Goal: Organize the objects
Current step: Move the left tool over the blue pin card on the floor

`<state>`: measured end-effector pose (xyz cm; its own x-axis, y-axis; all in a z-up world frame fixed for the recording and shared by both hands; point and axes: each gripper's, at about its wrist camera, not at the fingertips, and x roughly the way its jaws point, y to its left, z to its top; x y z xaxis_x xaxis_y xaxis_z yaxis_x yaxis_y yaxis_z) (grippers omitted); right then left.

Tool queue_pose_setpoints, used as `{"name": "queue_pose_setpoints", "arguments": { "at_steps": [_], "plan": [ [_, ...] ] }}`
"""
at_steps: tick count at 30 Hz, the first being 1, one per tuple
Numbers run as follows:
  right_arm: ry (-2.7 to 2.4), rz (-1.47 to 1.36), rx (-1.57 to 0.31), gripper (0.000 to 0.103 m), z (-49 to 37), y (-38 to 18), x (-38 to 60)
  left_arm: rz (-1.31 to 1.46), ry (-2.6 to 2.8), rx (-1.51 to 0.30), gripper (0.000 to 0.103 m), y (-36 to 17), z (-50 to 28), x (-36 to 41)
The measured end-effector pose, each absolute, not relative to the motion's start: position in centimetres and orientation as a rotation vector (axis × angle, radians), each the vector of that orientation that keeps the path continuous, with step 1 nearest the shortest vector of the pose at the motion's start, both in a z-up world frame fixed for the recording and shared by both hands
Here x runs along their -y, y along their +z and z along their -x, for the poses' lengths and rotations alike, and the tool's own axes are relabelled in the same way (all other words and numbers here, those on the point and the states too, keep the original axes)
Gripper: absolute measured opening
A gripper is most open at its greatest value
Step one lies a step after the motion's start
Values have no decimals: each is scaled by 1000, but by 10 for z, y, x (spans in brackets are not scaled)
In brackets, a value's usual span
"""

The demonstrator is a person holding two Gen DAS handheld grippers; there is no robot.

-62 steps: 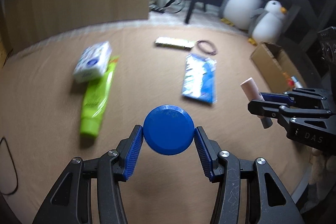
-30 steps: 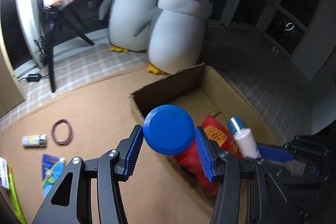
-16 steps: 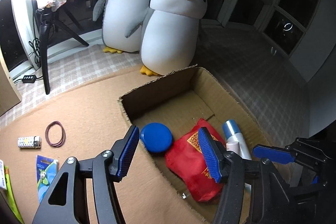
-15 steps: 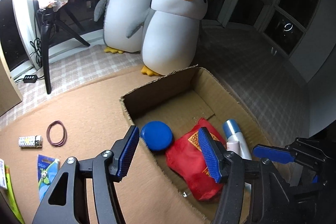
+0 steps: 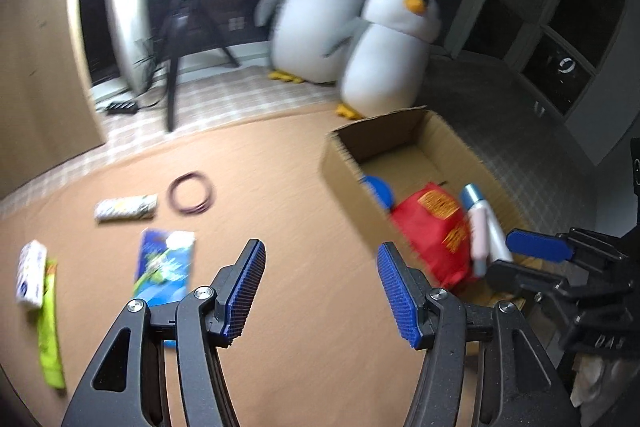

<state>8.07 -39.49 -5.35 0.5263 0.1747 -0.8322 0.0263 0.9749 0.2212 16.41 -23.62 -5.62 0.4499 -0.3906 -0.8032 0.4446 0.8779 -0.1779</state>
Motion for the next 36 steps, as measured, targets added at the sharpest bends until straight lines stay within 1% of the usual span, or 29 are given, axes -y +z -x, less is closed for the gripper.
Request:
{"name": "queue_pose_setpoints", "arguments": {
  "at_steps": [6,8,10,11,12,16,21,28,36],
  "plan": [
    [119,-221,-1020,52,-83,-55,363,-50,-439,-1002,65,-61,-159,179],
    [128,-215,-1017,55,-83,-55,351,-45,-409,-1018,66,-66,-161,160],
    [133,-204,-1017,57,-84,-54,340,-41,-385,-1030,71,-70,-164,144],
    [136,-201,-1017,58,-84,-55,334,-37,-375,-1034,77,-72,-166,138],
    [142,-200,-1018,58,-84,-55,329,-30,-366,-1038,80,-74,-168,132],
    [151,-194,-1021,59,-82,-57,312,-21,-353,-1084,81,-88,-182,117],
    [145,-205,-1022,59,-77,-56,307,-49,-343,-1134,81,-107,-199,122],
    [96,-234,-1026,59,-70,-57,322,-76,-327,-1195,81,-138,-225,140],
    [59,-251,-1039,59,-61,-58,339,-133,-300,-1220,81,-156,-249,150]
  ]
}}
